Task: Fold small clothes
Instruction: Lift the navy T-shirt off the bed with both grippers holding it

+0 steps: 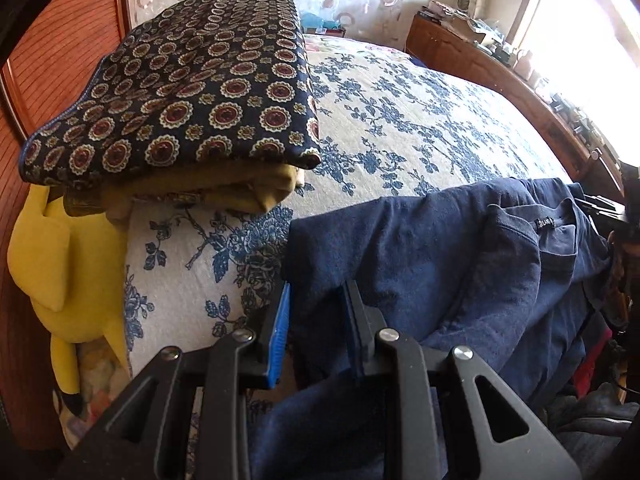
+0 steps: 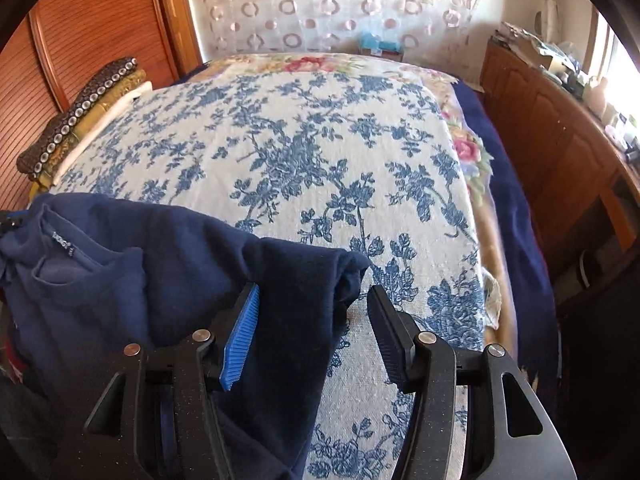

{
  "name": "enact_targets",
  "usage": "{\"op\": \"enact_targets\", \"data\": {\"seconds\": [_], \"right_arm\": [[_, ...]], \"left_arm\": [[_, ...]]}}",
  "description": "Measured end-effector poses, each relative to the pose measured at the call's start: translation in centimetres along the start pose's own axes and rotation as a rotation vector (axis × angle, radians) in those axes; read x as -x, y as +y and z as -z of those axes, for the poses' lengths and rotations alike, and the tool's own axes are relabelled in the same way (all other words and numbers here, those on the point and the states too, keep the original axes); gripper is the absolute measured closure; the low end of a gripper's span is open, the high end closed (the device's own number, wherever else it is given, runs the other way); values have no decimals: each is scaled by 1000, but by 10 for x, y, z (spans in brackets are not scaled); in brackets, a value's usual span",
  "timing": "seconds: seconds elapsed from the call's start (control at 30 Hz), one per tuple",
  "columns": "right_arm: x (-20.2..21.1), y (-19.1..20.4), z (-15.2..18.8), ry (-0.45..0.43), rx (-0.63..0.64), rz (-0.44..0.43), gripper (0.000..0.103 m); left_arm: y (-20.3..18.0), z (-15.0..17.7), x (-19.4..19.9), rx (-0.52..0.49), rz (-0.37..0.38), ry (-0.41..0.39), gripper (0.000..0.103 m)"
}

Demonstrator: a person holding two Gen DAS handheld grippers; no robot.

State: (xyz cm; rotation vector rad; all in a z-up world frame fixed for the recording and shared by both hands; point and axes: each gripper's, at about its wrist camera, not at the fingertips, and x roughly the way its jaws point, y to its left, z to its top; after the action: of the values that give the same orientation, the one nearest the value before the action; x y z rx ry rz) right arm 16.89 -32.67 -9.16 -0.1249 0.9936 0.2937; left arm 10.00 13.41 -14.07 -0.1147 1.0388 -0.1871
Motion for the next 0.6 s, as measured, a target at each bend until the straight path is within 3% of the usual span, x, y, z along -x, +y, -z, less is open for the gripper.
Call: {"op": "enact_targets", "data": {"seconds": [0.17, 0.2, 0.23, 0.33, 0.37, 0.4, 0.6], "right_arm": [[-3, 9, 0, -4, 46, -2, 48], [-3, 11, -2, -2, 61, -11, 54], [-3, 14, -3, 1, 72, -27, 67], [-3, 23, -4, 16, 112, -42, 85], [-3, 26, -5, 20, 127, -48, 89], [-2, 30, -5, 23, 149, -38, 89], [15, 39, -3, -17, 166, -68, 93]], "left_arm": [[3, -4, -5, 17, 32, 5, 77], [3, -6, -6, 20, 41, 12, 77], [2, -10, -7, 18, 48, 16, 77], [-4, -15, -8, -2, 40, 17, 78], [-8, -16, -8, -13, 40, 11, 87], [-12, -17, -6, -31, 35, 3, 96], [-39, -23, 28, -105, 12, -113, 99]]}}
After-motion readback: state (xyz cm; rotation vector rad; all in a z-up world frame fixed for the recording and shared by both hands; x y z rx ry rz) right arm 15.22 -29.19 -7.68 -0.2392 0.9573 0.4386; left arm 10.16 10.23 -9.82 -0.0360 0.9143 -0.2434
